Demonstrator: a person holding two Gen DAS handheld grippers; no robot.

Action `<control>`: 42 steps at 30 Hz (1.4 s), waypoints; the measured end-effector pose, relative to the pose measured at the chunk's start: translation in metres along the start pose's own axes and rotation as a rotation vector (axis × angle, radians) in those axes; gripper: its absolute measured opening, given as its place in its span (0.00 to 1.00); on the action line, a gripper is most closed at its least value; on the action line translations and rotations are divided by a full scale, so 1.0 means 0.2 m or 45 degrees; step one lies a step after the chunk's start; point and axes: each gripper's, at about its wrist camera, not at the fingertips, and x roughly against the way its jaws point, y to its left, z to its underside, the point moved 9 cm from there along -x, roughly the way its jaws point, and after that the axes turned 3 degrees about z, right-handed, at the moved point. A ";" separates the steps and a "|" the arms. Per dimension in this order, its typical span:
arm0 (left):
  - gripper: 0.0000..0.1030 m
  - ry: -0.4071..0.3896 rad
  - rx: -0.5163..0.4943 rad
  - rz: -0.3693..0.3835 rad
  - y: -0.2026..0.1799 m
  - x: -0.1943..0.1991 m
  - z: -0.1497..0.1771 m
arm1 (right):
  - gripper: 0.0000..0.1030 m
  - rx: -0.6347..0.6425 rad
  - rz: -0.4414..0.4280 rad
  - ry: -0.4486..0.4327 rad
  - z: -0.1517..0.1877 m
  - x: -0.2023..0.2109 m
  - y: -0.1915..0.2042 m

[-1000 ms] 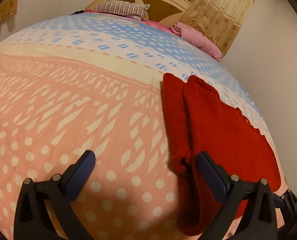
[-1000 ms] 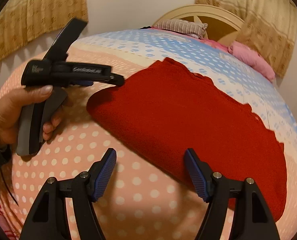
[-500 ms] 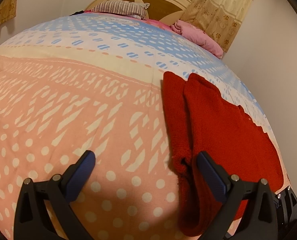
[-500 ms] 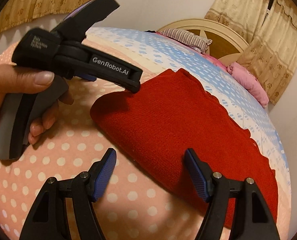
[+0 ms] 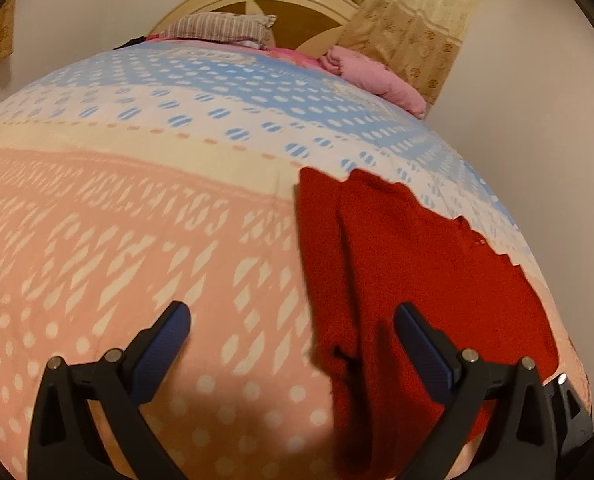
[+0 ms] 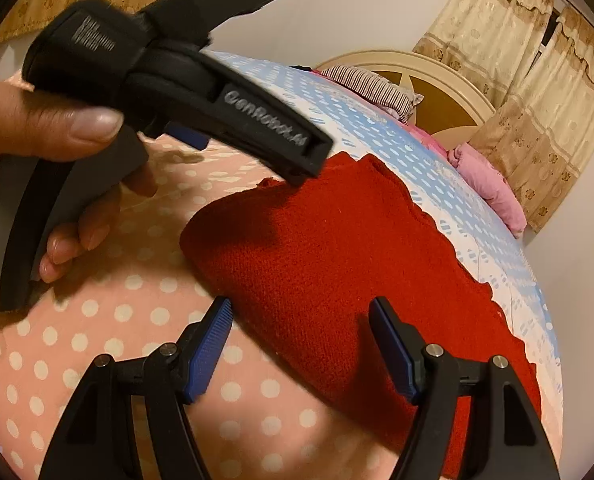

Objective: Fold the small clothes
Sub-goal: 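Grasp the folded cardigan edge with both grippers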

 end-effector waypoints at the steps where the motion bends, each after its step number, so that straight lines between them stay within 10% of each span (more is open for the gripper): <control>1: 1.00 0.000 -0.002 0.013 -0.01 -0.01 -0.01 | 0.69 0.005 0.008 -0.002 0.00 0.00 0.00; 10: 0.97 0.058 -0.060 0.150 -0.14 -0.15 -0.13 | 0.69 0.081 0.090 -0.028 -0.03 -0.01 0.04; 17: 0.71 0.161 -0.003 0.259 -0.19 -0.26 -0.12 | 0.68 0.115 0.111 -0.043 -0.06 -0.02 0.06; 25: 0.27 0.185 0.085 0.358 -0.14 -0.28 -0.10 | 0.31 0.171 0.022 -0.053 -0.05 -0.02 0.14; 42: 0.17 0.181 0.172 0.445 -0.22 -0.21 -0.17 | 0.09 -0.158 -0.189 -0.122 -0.07 0.07 -0.06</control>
